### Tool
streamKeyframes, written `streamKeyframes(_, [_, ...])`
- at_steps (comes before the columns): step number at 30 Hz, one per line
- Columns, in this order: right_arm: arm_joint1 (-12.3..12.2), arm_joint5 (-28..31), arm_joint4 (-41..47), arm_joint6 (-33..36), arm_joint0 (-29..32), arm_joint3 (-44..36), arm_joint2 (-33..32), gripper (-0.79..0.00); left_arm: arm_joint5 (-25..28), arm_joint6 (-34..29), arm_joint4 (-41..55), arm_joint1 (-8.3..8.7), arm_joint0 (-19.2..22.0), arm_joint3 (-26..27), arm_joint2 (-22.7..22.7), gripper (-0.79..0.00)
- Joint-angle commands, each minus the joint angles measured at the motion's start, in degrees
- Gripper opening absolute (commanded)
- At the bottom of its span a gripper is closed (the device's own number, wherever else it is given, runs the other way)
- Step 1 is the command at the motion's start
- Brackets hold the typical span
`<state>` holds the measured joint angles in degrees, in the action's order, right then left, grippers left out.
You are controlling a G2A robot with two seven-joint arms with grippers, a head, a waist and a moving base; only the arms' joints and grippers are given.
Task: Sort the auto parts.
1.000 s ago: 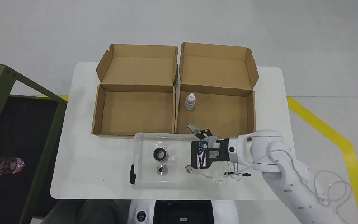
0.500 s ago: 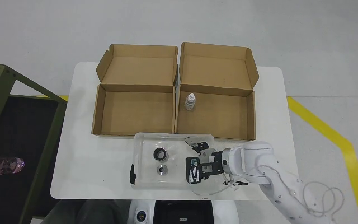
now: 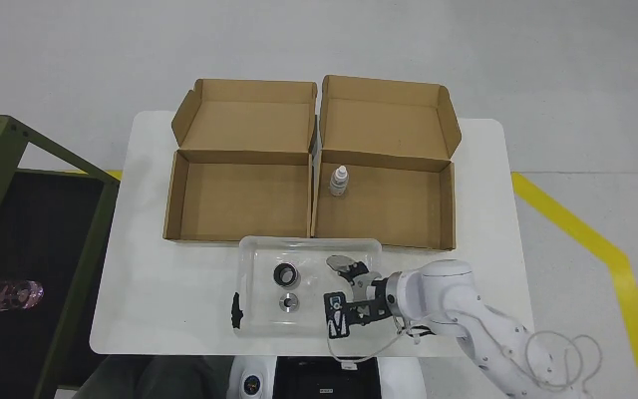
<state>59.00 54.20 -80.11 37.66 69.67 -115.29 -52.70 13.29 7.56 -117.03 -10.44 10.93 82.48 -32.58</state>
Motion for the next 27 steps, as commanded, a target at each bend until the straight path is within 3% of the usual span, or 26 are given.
streamKeyframes(1, [0.03,0.23,0.22,0.81,-0.24,0.19,0.53,-0.068,0.0,0.0,0.0,0.0,0.0,0.0,0.0,0.0])
streamKeyframes(7, [0.24,1.24,0.73,3.71,-1.42,1.34,2.7,-0.126,0.0,0.0,0.0,0.0,0.0,0.0,0.0,0.0])
streamKeyframes(19, [0.79,1.75,2.56,8.62,-4.04,3.06,6.5,-0.394,0.0,0.0,0.0,0.0,0.0,0.0,0.0,0.0])
streamKeyframes(27, [0.95,1.52,3.6,10.9,-5.24,3.89,8.12,-0.449,0.0,0.0,0.0,0.0,0.0,0.0,0.0,0.0])
